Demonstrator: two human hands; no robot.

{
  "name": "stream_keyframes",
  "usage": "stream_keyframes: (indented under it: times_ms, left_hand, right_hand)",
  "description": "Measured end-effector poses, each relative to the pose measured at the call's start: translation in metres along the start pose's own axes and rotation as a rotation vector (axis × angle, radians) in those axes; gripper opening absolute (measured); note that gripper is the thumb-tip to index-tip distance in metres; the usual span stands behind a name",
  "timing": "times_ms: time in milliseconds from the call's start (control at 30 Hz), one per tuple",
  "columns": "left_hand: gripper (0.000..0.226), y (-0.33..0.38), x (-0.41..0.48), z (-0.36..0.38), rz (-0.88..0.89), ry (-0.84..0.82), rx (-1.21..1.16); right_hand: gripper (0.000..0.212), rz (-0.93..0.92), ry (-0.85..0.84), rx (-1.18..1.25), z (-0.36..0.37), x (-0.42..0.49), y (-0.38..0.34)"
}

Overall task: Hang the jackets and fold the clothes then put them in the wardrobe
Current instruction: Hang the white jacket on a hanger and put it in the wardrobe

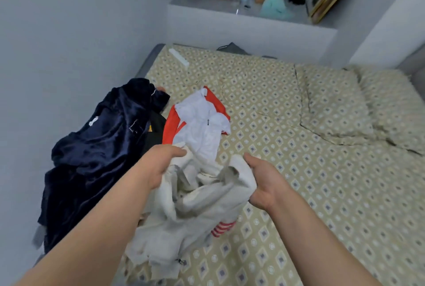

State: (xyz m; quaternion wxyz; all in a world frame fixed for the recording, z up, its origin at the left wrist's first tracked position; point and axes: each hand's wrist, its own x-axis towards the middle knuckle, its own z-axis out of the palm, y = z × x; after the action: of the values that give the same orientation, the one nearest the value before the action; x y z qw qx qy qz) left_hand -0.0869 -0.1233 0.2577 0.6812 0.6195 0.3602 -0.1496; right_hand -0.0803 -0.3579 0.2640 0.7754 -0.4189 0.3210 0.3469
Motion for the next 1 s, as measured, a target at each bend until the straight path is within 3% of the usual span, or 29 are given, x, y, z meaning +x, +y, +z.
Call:
stream_keyframes:
  times_ms: [100, 167, 300, 400, 433, 533, 600, 700, 767, 833, 900, 1000]
  left_hand:
    - [0.039, 0.031, -0.032, -0.010, 0.125, -0.076, -0.143]
    - [0.020, 0.052, -0.057, -0.013, 0.277, -0.152, -0.193]
    - [0.023, 0.092, -0.109, -0.013, 0.589, -0.191, -0.084]
    - [0.015, 0.117, -0.134, -0.010, 0.757, -0.211, -0.016]
    - [0.019, 0.124, -0.143, -0.007, 0.784, -0.233, -0.032]
    - [0.028, 0.137, -0.167, 0.006, 0.850, -0.326, -0.105]
    - [0.039, 0.137, -0.181, 0.018, 0.893, -0.397, -0.138]
    - [0.035, 0.130, -0.194, 0.036, 0.888, -0.538, -0.158]
    - [0.034, 0.123, -0.198, 0.044, 0.862, -0.654, -0.143]
    - [0.034, 0.117, -0.203, 0.053, 0.858, -0.733, -0.121]
    - [0.049, 0.111, -0.208, 0.061, 0.890, -0.733, -0.076]
    - [0.071, 0.103, -0.227, 0.081, 0.953, -0.703, 0.018]
  right_hand:
    - [0.028, -0.210, 0.002, -0.157, 0.025, -0.036, -0.009]
    - [0.020, -0.387, 0.017, -0.275, 0.043, -0.060, -0.020]
    - [0.030, -0.714, 0.012, -0.499, 0.088, -0.121, -0.042]
    - [0.013, -0.904, 0.095, -0.640, 0.115, -0.160, -0.052]
    - [0.004, -0.941, 0.119, -0.681, 0.123, -0.173, -0.053]
    - [0.007, -1.040, 0.174, -0.830, 0.136, -0.200, -0.057]
    - [0.012, -1.122, 0.267, -0.984, 0.139, -0.215, -0.058]
    - [0.024, -1.259, 0.415, -1.136, 0.137, -0.235, -0.056]
    - [0.032, -1.294, 0.415, -1.112, 0.133, -0.243, -0.053]
    - [0.028, -1.254, 0.262, -0.907, 0.123, -0.252, -0.050]
    - [0.019, -1.158, 0.096, -0.711, 0.110, -0.262, -0.048]
    - [0.027, -1.138, 0.054, -0.627, 0.085, -0.281, -0.047]
